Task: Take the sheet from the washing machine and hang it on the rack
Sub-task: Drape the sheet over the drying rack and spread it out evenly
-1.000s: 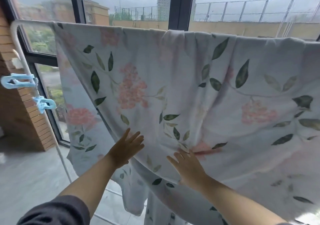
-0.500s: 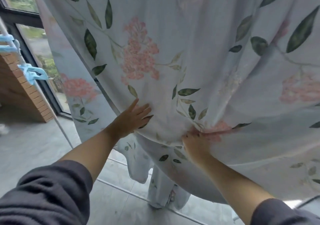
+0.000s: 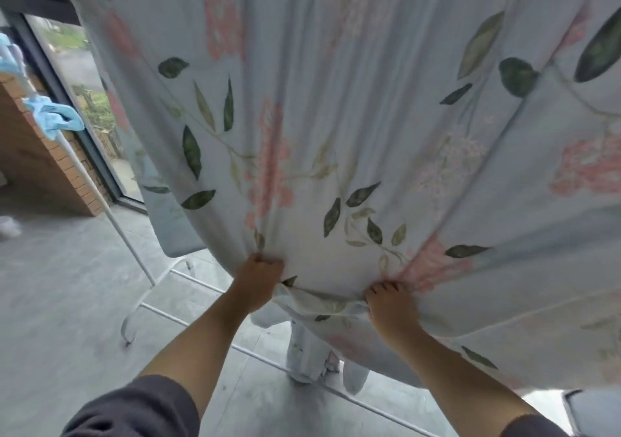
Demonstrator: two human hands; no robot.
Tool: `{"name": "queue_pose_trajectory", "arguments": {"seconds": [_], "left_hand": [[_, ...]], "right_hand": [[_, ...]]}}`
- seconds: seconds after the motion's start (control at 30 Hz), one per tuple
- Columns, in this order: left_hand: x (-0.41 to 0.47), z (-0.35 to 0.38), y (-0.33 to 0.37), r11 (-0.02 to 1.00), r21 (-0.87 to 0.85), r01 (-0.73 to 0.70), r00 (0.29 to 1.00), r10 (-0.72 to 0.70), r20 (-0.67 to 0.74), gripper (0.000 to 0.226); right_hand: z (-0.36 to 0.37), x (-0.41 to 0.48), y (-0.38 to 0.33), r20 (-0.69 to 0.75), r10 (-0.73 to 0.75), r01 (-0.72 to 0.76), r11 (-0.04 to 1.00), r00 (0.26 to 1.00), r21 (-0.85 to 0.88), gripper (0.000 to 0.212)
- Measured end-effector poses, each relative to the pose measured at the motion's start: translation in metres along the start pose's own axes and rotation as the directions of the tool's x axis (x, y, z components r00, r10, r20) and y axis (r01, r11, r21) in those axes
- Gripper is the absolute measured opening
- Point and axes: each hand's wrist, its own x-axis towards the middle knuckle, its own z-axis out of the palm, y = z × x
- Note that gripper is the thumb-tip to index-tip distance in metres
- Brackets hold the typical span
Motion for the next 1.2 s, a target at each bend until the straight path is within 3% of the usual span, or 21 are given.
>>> {"name": "queue_pose_trajectory", "arguments": {"seconds": [0.1, 0.17, 0.3, 0.4, 0.53, 0.63, 0.8, 0.9, 1.0, 1.07, 1.1, 1.13, 1.2], "left_hand": [[-0.002, 0.017, 0.026, 0.994, -0.084, 0.069, 0.994, -0.062, 0.085, 0.041], [0.000, 0.020, 0.038, 0.992, -0.076, 0.099, 0.990, -0.090, 0.113, 0.045], [-0.004, 0.013, 0.042, 0.982, -0.093, 0.167, 0.978, -0.153, 0.140, 0.034], [-0.020, -0.006, 0.047, 0.942, -0.252, 0.223, 0.973, -0.201, 0.110, 0.021], [-0.043, -0.021, 0.031, 0.824, -0.374, 0.425, 0.904, -0.410, 0.123, 0.026], [-0.057, -0.033, -0.015, 0.774, -0.380, 0.506, 0.848, -0.527, 0.055, 0.020], [-0.062, -0.070, -0.141, 0.477, -0.543, 0.691, 0.609, -0.789, 0.083, 0.009], [-0.052, -0.093, -0.220, 0.371, -0.644, 0.669, 0.531, -0.845, 0.065, 0.028], [-0.022, -0.114, -0.282, 0.435, -0.690, 0.578, 0.622, -0.782, 0.028, 0.030], [0.003, -0.131, -0.312, 0.515, -0.718, 0.468, 0.687, -0.723, -0.071, 0.034], [0.015, -0.141, -0.324, 0.541, -0.734, 0.411, 0.689, -0.712, -0.139, 0.036], [0.027, -0.155, -0.334, 0.553, -0.754, 0.354, 0.667, -0.714, -0.211, 0.038], [0.050, -0.181, -0.356, 0.531, -0.800, 0.279, 0.605, -0.744, -0.283, 0.047]], "right_hand": [[0.006, -0.010, 0.008, 0.026, 0.005, -0.005, 1.000, 1.000, 0.019, 0.034], [0.008, -0.016, 0.013, 0.045, -0.005, 0.004, 1.000, 0.999, 0.025, 0.037], [0.009, -0.022, 0.020, 0.045, -0.025, 0.024, 1.000, 0.999, 0.014, 0.036], [0.005, -0.022, 0.015, 0.049, -0.037, 0.035, 0.999, 0.998, 0.040, 0.040], [-0.024, -0.011, -0.011, 0.014, -0.134, 0.131, 0.980, 0.991, 0.152, 0.041], [-0.063, 0.006, -0.042, -0.076, -0.191, 0.205, 0.931, 0.979, 0.303, 0.024], [-0.138, 0.068, -0.116, -0.195, -0.200, 0.261, 0.892, 0.960, 0.370, 0.043], [-0.171, 0.117, -0.160, -0.197, -0.115, 0.197, 0.861, 0.974, 0.470, 0.042], [-0.179, 0.165, -0.210, 0.070, 0.041, -0.079, 0.682, 0.997, 0.727, 0.029], [-0.178, 0.195, -0.239, 0.168, 0.190, -0.241, 0.481, 0.967, 0.843, 0.050], [-0.179, 0.207, -0.248, 0.140, 0.298, -0.261, 0.422, 0.944, 0.868, 0.066], [-0.186, 0.215, -0.253, 0.059, 0.410, -0.249, 0.427, 0.910, 0.869, 0.076], [-0.206, 0.228, -0.252, -0.205, 0.531, -0.203, 0.610, 0.822, 0.766, 0.082]]}}
